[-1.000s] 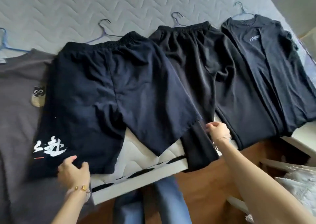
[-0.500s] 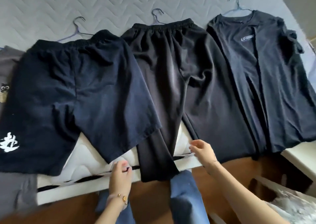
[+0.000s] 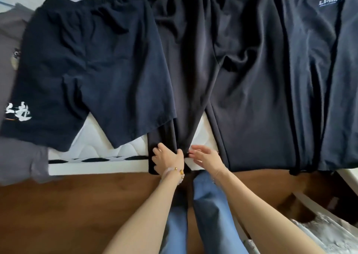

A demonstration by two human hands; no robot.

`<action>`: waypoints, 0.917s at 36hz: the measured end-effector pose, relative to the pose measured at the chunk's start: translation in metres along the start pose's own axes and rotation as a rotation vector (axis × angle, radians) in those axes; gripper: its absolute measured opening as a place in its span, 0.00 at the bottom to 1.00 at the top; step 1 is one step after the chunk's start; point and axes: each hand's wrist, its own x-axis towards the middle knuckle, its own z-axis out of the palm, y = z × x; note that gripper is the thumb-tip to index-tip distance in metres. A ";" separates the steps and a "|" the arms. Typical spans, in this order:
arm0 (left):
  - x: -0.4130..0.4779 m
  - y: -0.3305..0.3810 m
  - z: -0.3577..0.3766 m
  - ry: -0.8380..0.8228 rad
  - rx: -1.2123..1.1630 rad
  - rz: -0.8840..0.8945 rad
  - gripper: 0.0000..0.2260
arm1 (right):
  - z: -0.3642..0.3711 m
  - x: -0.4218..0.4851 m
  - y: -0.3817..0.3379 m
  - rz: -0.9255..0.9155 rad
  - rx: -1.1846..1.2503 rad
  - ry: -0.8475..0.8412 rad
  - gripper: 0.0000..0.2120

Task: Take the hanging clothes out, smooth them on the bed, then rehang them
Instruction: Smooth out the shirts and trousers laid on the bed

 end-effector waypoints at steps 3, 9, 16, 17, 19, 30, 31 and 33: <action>0.005 -0.014 -0.013 -0.070 -0.116 0.086 0.15 | 0.003 0.000 0.001 0.003 -0.032 0.001 0.05; 0.023 -0.055 -0.041 -0.314 -0.602 -0.036 0.17 | 0.036 -0.005 0.005 -0.002 -0.063 -0.074 0.03; 0.039 -0.082 -0.076 -0.394 -0.682 -0.017 0.19 | 0.062 -0.003 0.013 -0.031 -0.117 0.101 0.06; 0.046 -0.089 -0.080 -0.336 -0.630 -0.014 0.19 | 0.058 -0.003 0.014 -0.042 -0.088 0.129 0.05; 0.059 -0.100 -0.090 -0.220 -0.521 -0.005 0.19 | 0.047 -0.004 0.019 -0.085 -0.060 0.201 0.06; 0.076 -0.126 -0.080 -0.518 -0.357 0.093 0.12 | 0.009 -0.019 0.041 -0.127 0.139 0.185 0.13; 0.072 -0.126 -0.077 -0.542 -0.364 0.124 0.15 | 0.010 -0.021 0.044 -0.098 0.107 0.140 0.15; 0.062 -0.125 -0.076 -0.589 -0.418 0.162 0.13 | 0.016 -0.029 0.050 -0.069 -0.011 0.082 0.15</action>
